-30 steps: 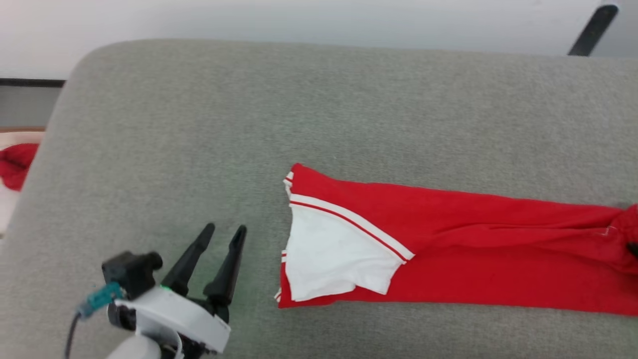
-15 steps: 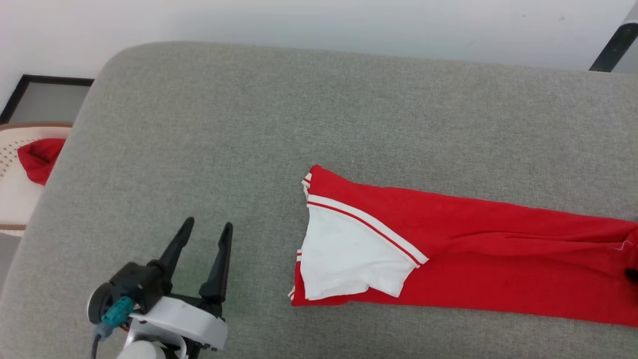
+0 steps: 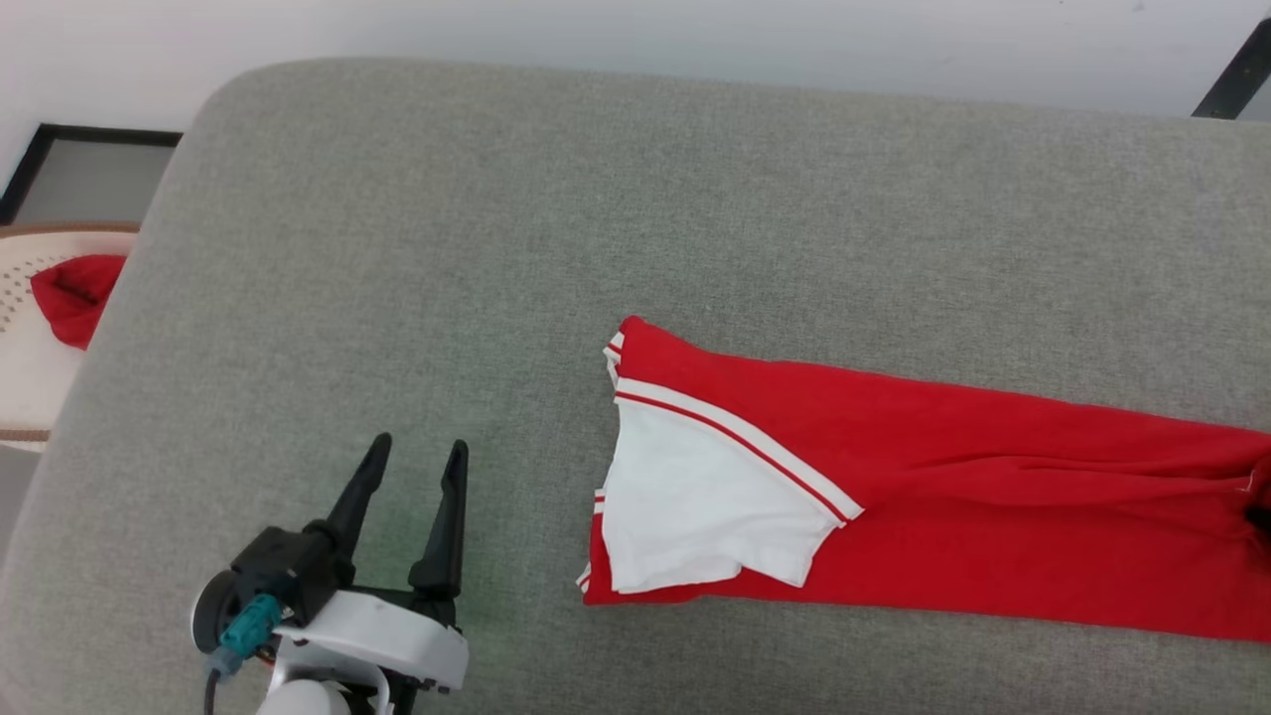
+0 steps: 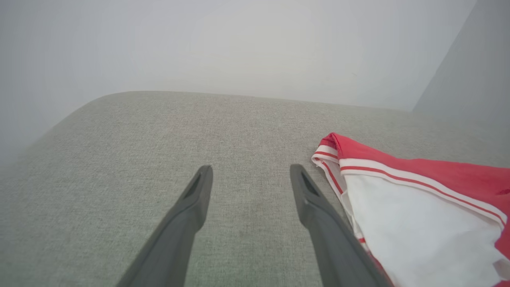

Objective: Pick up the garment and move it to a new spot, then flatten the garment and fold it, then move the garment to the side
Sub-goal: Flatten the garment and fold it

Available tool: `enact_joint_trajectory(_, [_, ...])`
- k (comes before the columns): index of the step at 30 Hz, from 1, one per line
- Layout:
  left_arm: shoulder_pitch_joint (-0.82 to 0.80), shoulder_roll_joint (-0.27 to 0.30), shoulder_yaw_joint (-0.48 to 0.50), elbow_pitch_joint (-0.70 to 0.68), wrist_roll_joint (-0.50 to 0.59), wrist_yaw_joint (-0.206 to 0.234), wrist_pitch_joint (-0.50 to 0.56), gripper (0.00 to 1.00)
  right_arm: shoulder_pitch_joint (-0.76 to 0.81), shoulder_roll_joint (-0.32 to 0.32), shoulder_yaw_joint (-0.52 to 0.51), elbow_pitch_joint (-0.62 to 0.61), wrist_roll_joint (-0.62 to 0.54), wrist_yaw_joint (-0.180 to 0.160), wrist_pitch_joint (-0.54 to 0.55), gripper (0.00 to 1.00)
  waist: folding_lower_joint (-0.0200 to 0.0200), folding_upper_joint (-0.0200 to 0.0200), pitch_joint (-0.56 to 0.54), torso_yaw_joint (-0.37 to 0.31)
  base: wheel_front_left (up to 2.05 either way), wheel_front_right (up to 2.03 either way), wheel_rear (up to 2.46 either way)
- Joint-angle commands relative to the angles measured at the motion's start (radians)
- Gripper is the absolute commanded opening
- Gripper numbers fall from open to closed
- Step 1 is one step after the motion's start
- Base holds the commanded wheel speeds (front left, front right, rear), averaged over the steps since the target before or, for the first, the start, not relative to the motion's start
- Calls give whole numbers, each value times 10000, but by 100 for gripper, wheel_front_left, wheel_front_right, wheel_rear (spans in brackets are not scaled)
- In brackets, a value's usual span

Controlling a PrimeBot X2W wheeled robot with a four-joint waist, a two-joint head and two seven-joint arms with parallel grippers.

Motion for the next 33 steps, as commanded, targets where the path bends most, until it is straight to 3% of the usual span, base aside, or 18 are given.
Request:
enact_joint_trajectory(1, [-38,-122,127,27,152,-96,6,100,429,772,414,266,-121,-12,311,62,0,0,79,66,0,0,0])
enact_joint_trajectory(2, [-57,-191,207,46,218,-126,4,100,463,813,386,255,-173,-12,330,42,0,0,104,81,0,0,0])
enact_joint_trajectory(3, [-79,-265,290,60,251,-174,4,100,499,852,387,233,-222,-12,382,32,0,0,127,95,0,0,0])
enact_joint_trajectory(5, [-104,-394,420,93,364,-243,6,100,578,993,396,145,-267,-2,515,0,0,0,158,107,0,0,0])
enact_joint_trajectory(13, [39,-677,997,58,685,-433,6,100,547,945,-174,-208,-446,15,295,0,0,0,244,-150,0,0,0])
enact_joint_trajectory(27, [96,-679,1618,-226,1103,-513,6,100,-319,-1098,-3118,1329,-1331,-23,-1571,0,0,0,674,-922,0,0,0])
enact_joint_trajectory(33, [86,-637,1728,-207,1163,-528,6,100,-377,-1140,-3774,1586,-1676,-16,-1673,0,0,0,603,-1069,0,0,0])
